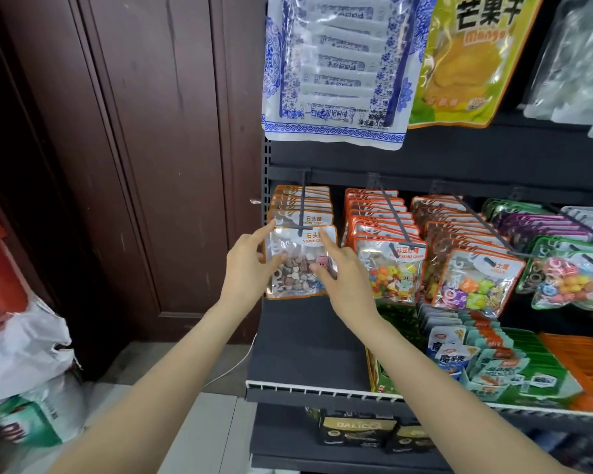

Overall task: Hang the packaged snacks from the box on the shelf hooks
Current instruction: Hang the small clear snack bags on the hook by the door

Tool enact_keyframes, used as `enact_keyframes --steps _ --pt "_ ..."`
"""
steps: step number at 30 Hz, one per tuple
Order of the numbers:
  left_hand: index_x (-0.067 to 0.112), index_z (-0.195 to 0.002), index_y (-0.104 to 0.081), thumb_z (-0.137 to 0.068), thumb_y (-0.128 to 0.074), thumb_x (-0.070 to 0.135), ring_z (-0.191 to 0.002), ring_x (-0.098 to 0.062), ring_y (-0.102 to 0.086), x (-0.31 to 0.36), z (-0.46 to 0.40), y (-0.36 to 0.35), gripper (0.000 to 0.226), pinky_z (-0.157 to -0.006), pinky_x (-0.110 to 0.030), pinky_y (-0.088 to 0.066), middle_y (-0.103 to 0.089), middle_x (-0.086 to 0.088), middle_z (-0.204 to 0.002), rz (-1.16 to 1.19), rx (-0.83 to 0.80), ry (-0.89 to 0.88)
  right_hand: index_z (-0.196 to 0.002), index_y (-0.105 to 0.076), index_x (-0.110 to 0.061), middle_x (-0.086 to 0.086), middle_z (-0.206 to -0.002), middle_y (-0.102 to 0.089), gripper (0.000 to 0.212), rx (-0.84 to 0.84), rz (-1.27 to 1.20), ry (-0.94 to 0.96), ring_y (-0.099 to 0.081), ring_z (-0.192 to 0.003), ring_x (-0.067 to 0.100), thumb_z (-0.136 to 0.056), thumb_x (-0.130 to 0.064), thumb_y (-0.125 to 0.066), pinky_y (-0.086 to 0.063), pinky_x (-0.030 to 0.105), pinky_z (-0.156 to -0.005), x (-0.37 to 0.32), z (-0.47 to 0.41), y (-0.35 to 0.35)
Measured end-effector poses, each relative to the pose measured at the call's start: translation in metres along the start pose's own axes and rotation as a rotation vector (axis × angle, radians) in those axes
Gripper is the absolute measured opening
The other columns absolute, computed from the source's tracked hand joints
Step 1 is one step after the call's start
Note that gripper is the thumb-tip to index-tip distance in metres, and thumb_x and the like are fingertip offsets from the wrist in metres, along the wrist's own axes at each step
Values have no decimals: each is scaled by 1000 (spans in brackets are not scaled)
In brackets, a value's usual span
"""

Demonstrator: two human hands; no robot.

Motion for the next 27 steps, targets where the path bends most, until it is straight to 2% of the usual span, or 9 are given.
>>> enact_keyframes --steps 2,4,6,9,13,15,19,23,27 --pt "26 -143 -37 -85 -67 13 -77 -8 -49 0 -10 -5 67 -75 -9 -33 -47 -2 -101 -57 -28 -9 -149 -14 -31 3 -109 -44 67 -24 47 -27 -44 -94 9 -95 -22 -53 -38 19 -88 0 -11 -4" --pt "24 -147 -29 -86 -65 8 -95 -10 -48 1 -19 -12 72 -79 -5 -29 -45 -5 -116 -94 -70 -4 -150 -5 -30 6 -125 -37 74 -49 96 -65 -44 -104 11 -95 -22 -54 -37 24 -96 -1 -21 -11" --pt "27 -149 -20 -87 -63 7 -117 -18 -45 1 -26 -19 78 -84 -11 -31 -39 -7 -134 -118 -113 16 -150 4 -26 10 -139 -25 81 -79 132 -83 -39 -124 19 -94 -21 -55 -34 28 -104 -3 -28 -19" --pt "33 -149 -11 -88 -60 8 -121 -20 -45 2 -29 -23 83 -85 -18 -35 -37 -6 -139 -115 -135 37 -150 8 -20 12 -147 -13 86 -124 128 -109 -29 -135 23 -93 -21 -57 -29 30 -110 -7 -32 -24" --pt "35 -148 -18 -90 -59 11 -133 -26 -34 10 -6 -22 75 -99 -34 -40 -24 -7 -152 -228 -62 27 -150 -5 -22 10 -153 -7 73 -122 106 -99 -20 -141 24 -95 -24 -53 -26 35 -112 -9 -15 -12" --pt "30 -146 -28 -89 -60 13 -132 -31 -33 14 15 -25 67 -99 -42 -41 -22 -12 -152 -364 3 -5 -148 -20 -23 4 -146 -20 62 -124 71 -58 -32 -134 18 -96 -22 -52 -33 30 -108 -6 3 4" --pt "19 -129 -50 -88 -61 18 -110 -28 -50 19 71 -53 43 -84 -42 -48 -47 -8 -128 -349 36 -40 -132 -50 -19 -3 -118 -48 35 -163 30 -28 -54 -103 7 -97 -19 -48 -47 27 -92 17 61 42" --pt "20 -113 -57 -91 -55 25 -88 -17 -60 38 151 -113 22 -72 -35 -52 -62 5 -97 -212 -282 104 -115 -62 -22 -6 -97 -62 23 -237 121 -135 -59 -85 10 -96 -24 -50 -52 33 -75 76 144 74" --pt "18 -107 -61 -89 -57 19 -87 -18 -64 75 236 -185 18 -71 -31 -51 -69 0 -93 -163 -524 172 -108 -66 -19 -1 -91 -66 22 -364 219 -287 -62 -82 19 -96 -22 -48 -50 33 -62 151 237 112"
Point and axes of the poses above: each hand's wrist, its own z-axis away from the middle knuckle, its own y-axis out of the back of the hand, x = y × z, the point moved 2 cm from there along -z, towards the middle knuckle
